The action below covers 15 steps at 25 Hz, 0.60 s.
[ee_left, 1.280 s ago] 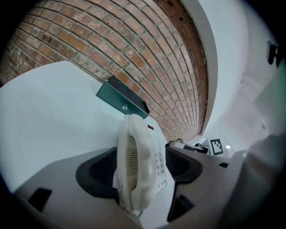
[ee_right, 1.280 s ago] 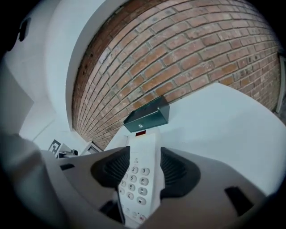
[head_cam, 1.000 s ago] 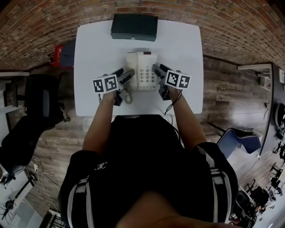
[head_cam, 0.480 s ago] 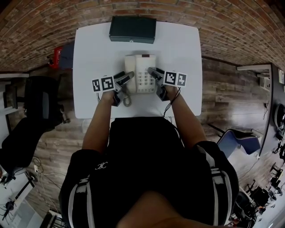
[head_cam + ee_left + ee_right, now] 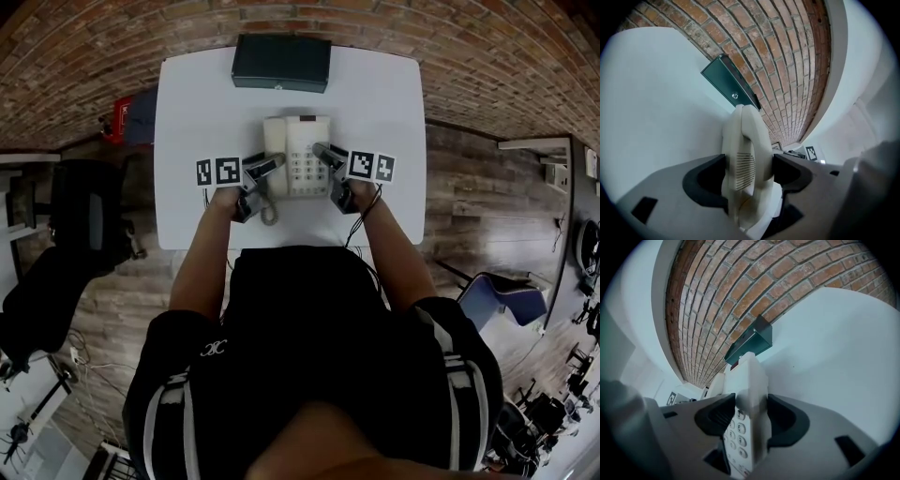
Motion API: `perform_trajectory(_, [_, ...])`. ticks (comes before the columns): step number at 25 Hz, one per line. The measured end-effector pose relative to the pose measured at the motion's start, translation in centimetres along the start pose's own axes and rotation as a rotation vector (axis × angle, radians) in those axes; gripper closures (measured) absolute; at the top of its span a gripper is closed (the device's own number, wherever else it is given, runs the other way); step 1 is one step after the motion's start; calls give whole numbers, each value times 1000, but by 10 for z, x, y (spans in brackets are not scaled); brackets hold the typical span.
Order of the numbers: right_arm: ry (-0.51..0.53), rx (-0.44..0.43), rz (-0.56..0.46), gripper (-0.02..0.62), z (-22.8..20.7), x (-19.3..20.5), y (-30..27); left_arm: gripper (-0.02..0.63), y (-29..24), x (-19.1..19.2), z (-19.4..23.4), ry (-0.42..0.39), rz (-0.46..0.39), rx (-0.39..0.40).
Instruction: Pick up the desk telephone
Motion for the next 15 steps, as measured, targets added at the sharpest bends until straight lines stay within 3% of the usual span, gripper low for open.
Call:
perform_trajectory(4, [26, 14, -21, 397, 7, -2, 5, 293, 2, 2, -3, 9, 19, 4])
perform_trajectory(15, [67, -21, -101, 402, 36, -3, 28, 299, 25, -2, -37, -95, -21, 0])
Point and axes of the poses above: the fingertips, and each gripper's own axes: y backward along the fingers, z to its left, x out of its underside, the point moved 9 cm from there along y, backward along the fingers, and after that the axes turned 1 degree about -z, right-handed, at the moved point
